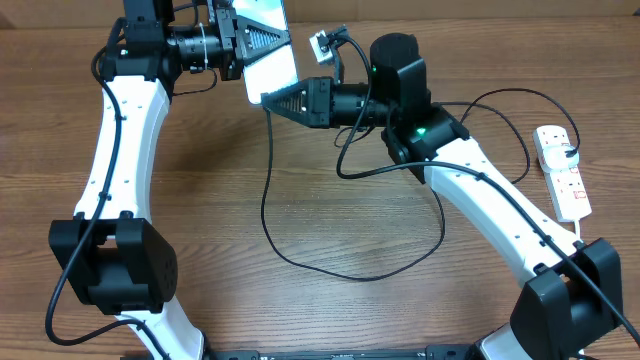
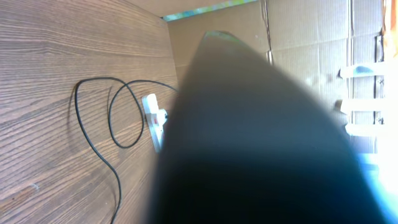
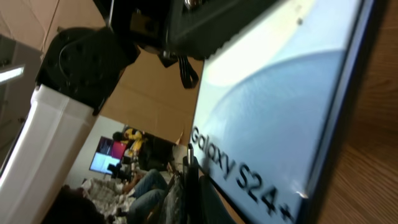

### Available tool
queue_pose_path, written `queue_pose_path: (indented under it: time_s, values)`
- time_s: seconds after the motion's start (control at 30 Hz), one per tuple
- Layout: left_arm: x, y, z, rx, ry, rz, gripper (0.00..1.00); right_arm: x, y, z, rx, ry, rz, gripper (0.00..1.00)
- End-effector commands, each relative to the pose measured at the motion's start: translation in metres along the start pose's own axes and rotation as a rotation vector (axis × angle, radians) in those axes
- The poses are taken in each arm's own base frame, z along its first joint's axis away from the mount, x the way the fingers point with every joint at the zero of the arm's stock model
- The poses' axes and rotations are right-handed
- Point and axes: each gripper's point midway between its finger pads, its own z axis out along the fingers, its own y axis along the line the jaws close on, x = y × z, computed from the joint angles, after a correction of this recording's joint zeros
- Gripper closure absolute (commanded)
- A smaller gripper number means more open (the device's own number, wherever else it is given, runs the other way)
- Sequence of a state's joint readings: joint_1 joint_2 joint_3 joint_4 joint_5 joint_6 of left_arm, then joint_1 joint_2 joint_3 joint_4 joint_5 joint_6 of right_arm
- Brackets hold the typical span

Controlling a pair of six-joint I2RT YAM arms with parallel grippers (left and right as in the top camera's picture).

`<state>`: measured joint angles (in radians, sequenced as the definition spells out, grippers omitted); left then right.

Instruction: Plug charger to phone and switch on socket

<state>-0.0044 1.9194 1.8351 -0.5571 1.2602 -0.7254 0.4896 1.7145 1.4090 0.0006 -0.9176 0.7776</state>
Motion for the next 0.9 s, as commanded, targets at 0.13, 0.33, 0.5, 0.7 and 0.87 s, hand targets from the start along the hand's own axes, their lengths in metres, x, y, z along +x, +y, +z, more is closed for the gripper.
queue_pose_path:
  time_s: [0.13,0.33,0.5,0.7,0.87]
  values:
    - [0.006,-0.019,-0.008,0.056,0.034,-0.041,0.96,0.016,0.013,-0.011,-0.117,0.114,-0.160,0.96]
    - [0.006,-0.019,-0.008,0.056,0.036,-0.110,0.96,0.018,0.013,-0.015,-0.135,0.128,-0.187,0.96]
    - [0.005,-0.018,-0.008,0.049,0.031,-0.149,0.96,0.016,0.011,-0.014,-0.123,0.119,-0.179,0.96]
    - [0.003,-0.020,-0.007,0.053,0.027,-0.150,0.96,0.001,-0.007,-0.012,-0.013,0.035,-0.083,0.96]
    - [0.002,-0.020,-0.007,0.055,0.025,-0.137,0.96,-0.006,0.000,-0.012,-0.033,0.011,-0.098,0.96]
